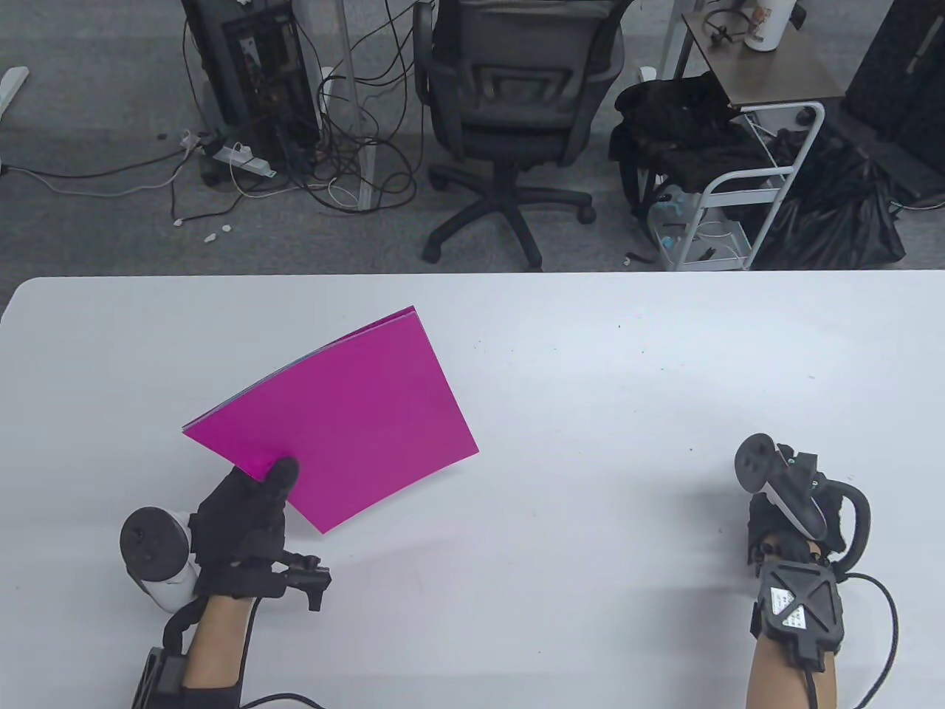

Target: Push down lever to staple documents

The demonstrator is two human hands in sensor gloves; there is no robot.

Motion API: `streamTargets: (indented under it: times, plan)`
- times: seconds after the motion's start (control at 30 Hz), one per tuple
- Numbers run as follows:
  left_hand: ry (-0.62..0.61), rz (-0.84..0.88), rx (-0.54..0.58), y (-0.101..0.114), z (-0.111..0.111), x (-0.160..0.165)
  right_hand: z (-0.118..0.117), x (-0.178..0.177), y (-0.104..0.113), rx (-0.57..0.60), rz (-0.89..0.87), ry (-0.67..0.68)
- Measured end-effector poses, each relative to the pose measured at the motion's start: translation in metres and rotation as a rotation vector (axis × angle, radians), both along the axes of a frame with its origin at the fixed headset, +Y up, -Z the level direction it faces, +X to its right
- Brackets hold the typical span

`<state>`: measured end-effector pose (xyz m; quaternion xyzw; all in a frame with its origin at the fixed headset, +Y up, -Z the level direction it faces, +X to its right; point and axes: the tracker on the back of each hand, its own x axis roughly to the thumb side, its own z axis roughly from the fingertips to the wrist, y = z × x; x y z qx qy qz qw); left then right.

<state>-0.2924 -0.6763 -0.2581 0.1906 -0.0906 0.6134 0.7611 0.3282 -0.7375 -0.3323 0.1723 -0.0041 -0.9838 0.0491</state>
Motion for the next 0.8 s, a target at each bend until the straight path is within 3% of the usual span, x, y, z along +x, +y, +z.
streamTargets:
  times: [0.23, 0.43, 0.6, 0.8]
  plan:
    - [0.006, 0.004, -0.009, -0.001, -0.001, -0.002, -0.004, -0.047, 0.026, 0.095, -0.086, 0.171]
    - [0.008, 0.015, -0.01, 0.0, -0.001, -0.003, -0.007, -0.111, 0.045, 0.167, -0.173, 0.345]
    - [0.008, 0.01, -0.017, -0.001, -0.002, -0.003, -0.009, -0.156, 0.046, 0.191, -0.227, 0.45]
    - [0.005, 0.02, -0.019, 0.0, -0.001, -0.004, -0.013, -0.197, 0.033, 0.172, -0.261, 0.542]
